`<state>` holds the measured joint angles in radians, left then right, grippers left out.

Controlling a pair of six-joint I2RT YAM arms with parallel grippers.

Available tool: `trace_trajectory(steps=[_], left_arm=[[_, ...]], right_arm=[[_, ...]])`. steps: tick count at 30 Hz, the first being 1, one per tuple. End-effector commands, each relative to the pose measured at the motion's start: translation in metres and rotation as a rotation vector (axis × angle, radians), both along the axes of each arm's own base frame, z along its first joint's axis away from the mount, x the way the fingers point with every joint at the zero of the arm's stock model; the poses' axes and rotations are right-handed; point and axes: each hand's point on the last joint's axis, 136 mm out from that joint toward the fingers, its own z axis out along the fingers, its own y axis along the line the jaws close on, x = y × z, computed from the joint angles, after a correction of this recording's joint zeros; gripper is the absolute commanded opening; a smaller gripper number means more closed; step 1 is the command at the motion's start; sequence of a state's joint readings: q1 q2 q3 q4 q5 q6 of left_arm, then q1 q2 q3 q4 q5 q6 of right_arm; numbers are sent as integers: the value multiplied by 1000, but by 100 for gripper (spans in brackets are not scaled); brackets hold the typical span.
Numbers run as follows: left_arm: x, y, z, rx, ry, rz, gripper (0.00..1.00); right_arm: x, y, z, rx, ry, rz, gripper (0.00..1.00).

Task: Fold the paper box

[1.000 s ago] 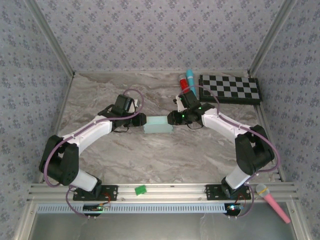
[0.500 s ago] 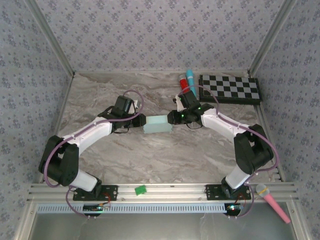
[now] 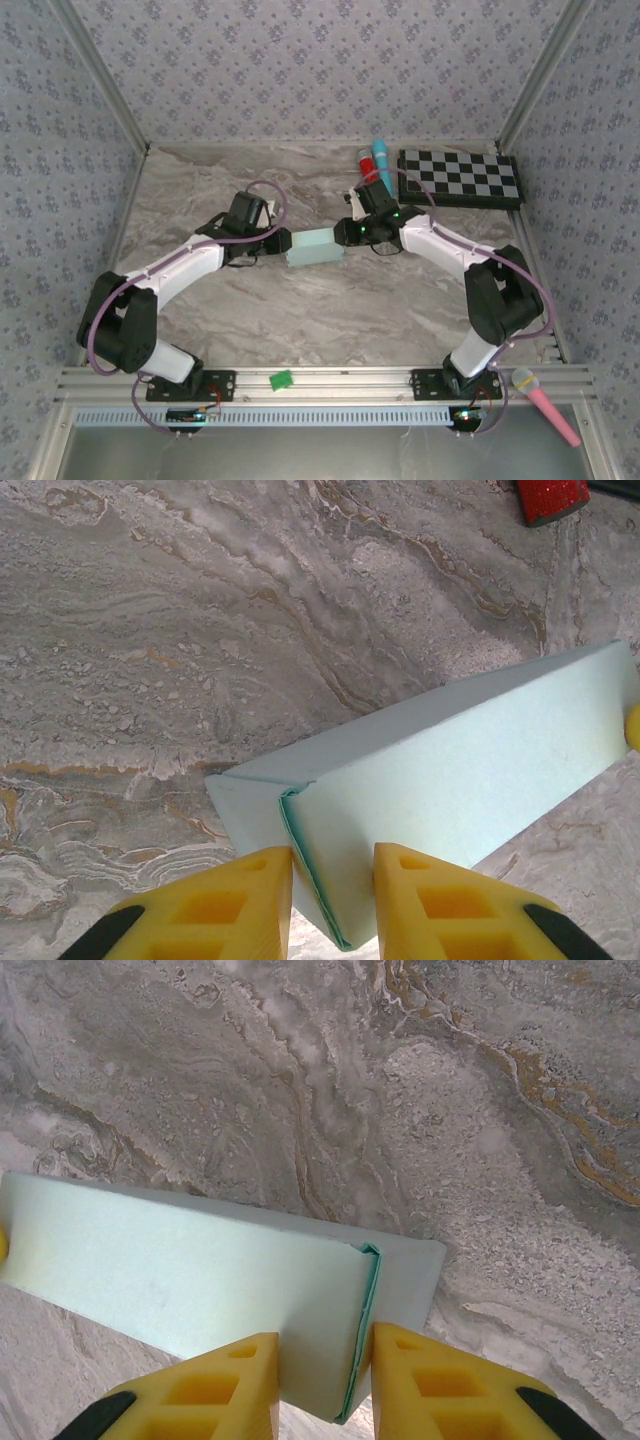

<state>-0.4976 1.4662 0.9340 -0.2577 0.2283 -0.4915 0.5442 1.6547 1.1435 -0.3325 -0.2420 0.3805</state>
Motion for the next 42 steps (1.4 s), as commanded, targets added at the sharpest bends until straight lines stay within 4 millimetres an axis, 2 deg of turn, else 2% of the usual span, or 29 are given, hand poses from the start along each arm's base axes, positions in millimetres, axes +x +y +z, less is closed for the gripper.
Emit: trace_trajectory(steps=[1,5,8,15,17,18,26,30,33,34,37,42], left_arm=[[-26,23,-37,129,132,20,27],[-22,20,-27,109,109,23,28],[-15,18,-11,83,69,30,32],[1,14,24,91,-20,18,45],[5,14,31,102,-39,6,50],[6,14,33,111,-48,-3,53],[18,9,60,172,-159,-89,80],[19,-4,71,244,-252,-213,92],[16,-19,71,302,-310,-358,95],[14,-25,70,324,-331,-415,95],[7,-40,68,356,-359,-576,97],[5,-53,57,407,-334,-733,98]], right_arm=[[-38,-32,-70,-217,207,-3,28],[-36,-30,-67,-213,201,4,28],[-33,-27,-60,-199,186,7,28],[-22,-19,-32,-153,135,27,29],[-23,-19,-30,-140,140,31,31],[-13,-14,-14,-115,103,30,32],[-1,-14,23,-30,27,26,42],[2,-25,36,-18,-11,-1,46],[2,-36,44,-13,-38,-25,47],[-5,-43,35,-24,-19,-34,47],[-11,-58,35,-21,-23,-66,49],[-23,-82,30,-23,-18,-117,50]])
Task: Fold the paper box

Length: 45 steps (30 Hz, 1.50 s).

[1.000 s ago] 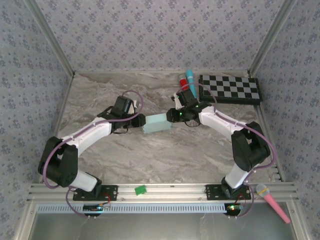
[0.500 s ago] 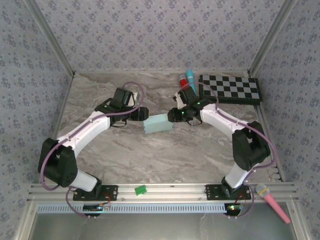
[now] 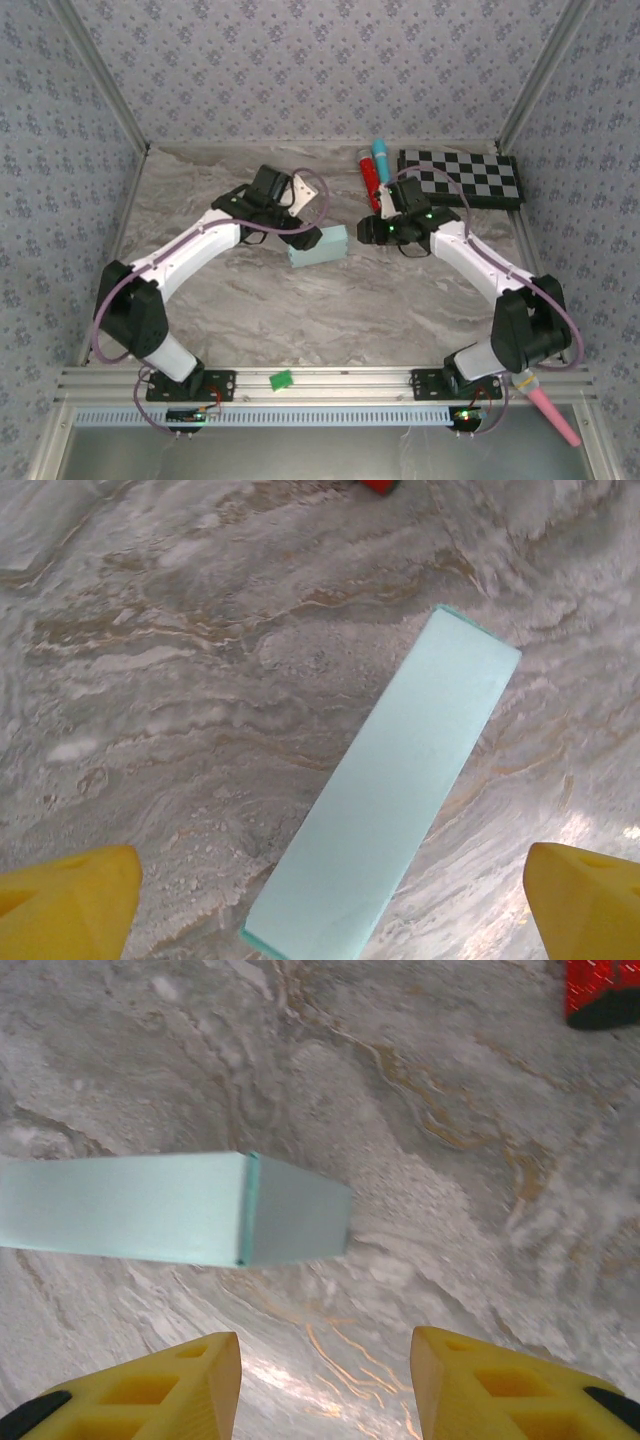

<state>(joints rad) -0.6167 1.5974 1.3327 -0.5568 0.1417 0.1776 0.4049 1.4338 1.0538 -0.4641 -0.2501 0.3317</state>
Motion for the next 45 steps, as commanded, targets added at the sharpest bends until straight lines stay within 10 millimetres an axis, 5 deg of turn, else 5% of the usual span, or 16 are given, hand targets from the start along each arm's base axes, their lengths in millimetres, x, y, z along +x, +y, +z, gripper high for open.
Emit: trace_trajectory(steps=[1,12,27,45], left_arm=[[-9,-10,-5,93,5,-182,98],[-16,-22,-39,244,92,-343,96],[-5,-30,-62,262,159,-305,73],[5,-31,-58,257,109,-282,45]], right_arm=[[-10,-17,-4,-11,9,-30,50],[-25,-40,-20,-11,38,-96,51],[-26,-47,-29,-19,62,-118,51],[-25,-51,-37,-27,85,-135,51]])
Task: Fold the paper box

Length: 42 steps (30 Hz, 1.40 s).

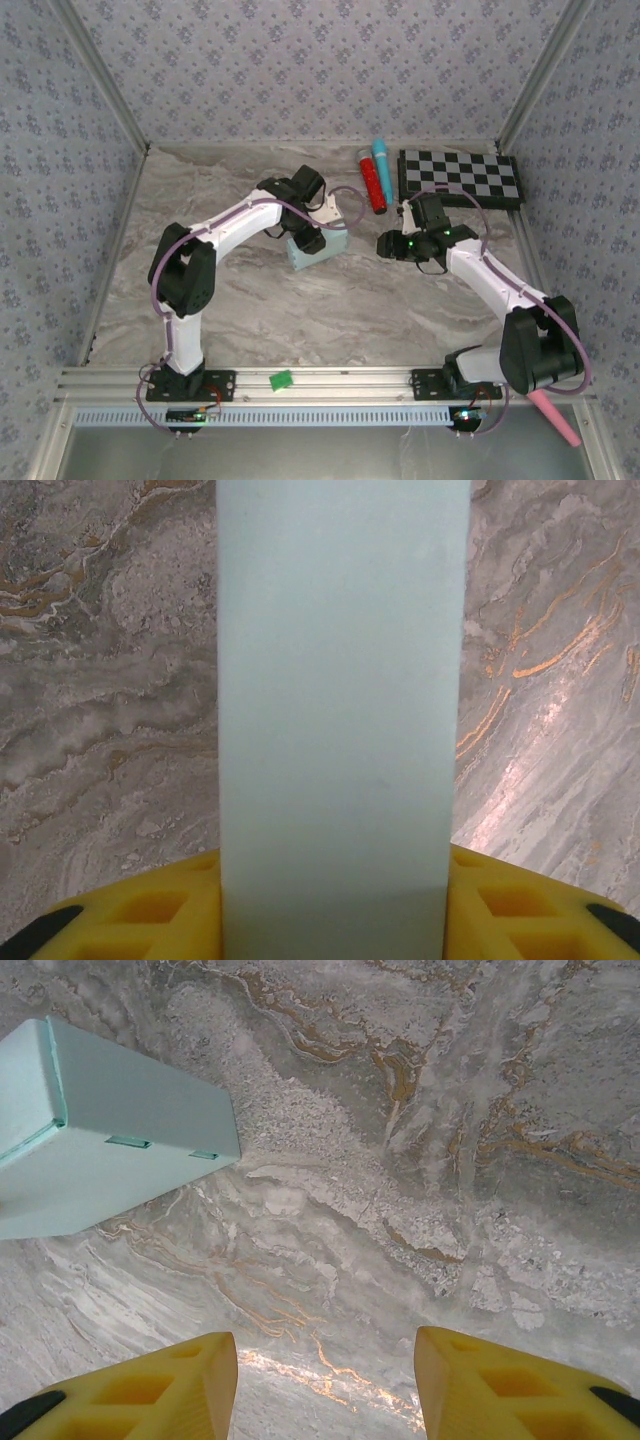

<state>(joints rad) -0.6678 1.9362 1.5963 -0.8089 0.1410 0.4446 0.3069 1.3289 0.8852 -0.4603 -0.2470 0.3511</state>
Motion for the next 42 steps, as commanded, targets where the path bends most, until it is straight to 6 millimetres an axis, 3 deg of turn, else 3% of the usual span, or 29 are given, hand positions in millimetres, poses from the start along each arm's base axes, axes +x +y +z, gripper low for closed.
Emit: trace_trajectory(steps=[1,11,16,25,42], left_arm=[[7,-2,18,-20,-54,2,45],[48,36,54,86,-385,133,43],[63,54,57,170,-524,171,43],[83,73,47,314,-729,207,42],[86,66,13,432,-898,158,43]], right_arm=[[-2,-5,-9,-13,26,-20,52],[-1,-6,-12,-16,30,-23,51],[-1,-7,-14,-13,34,-27,52],[-2,-8,-16,-14,37,-31,51],[-4,-10,-21,-14,48,-39,51]])
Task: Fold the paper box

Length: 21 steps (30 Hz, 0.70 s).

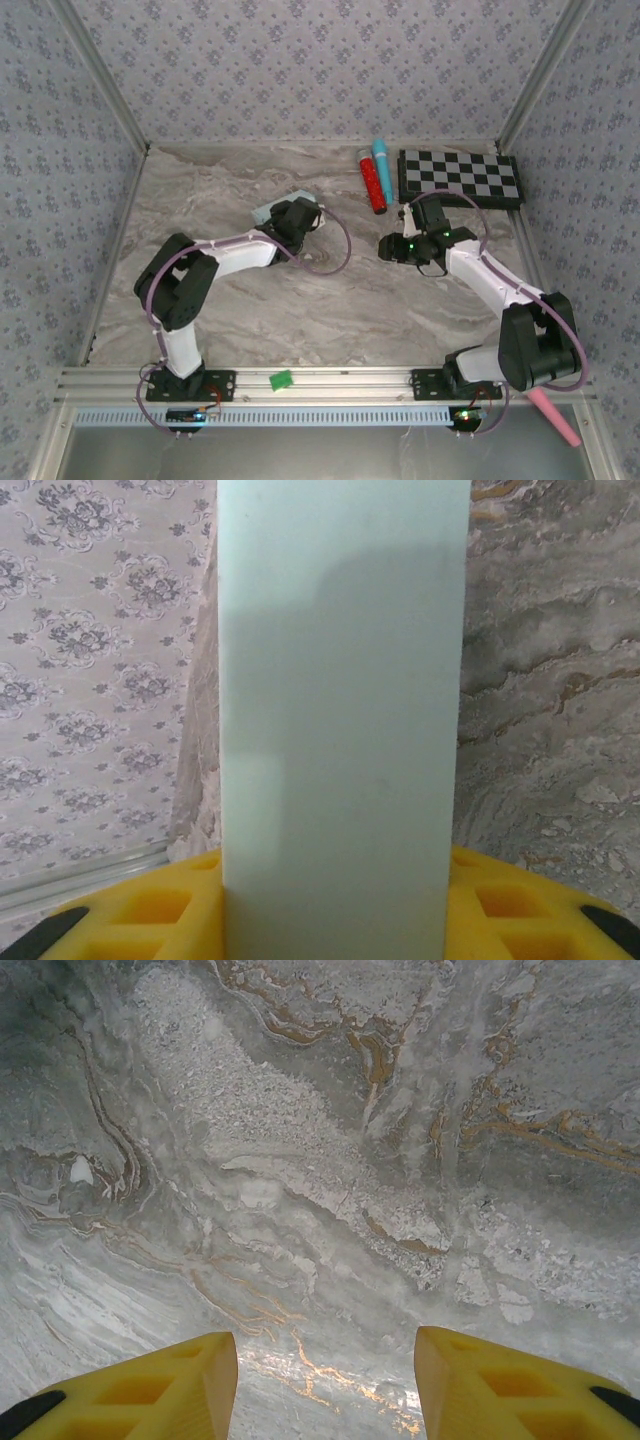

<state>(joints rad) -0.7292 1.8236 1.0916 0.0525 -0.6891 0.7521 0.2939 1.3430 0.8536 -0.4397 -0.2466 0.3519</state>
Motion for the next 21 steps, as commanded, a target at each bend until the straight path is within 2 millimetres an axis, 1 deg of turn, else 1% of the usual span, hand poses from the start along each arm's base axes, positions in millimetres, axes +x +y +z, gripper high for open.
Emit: trace_trajectory(steps=[1,7,13,21], left_arm=[[7,-7,9,7,-85,6,43],[4,-15,-1,40,-130,1,45],[-2,-21,-12,48,-117,-9,48],[-8,-22,-20,40,-97,-4,55]], right_arm=[[-1,-5,-7,-5,24,-27,52],[-2,-5,-9,-4,27,-27,51],[-1,-5,-10,-3,31,-27,51],[-1,-4,-11,-4,32,-25,52]])
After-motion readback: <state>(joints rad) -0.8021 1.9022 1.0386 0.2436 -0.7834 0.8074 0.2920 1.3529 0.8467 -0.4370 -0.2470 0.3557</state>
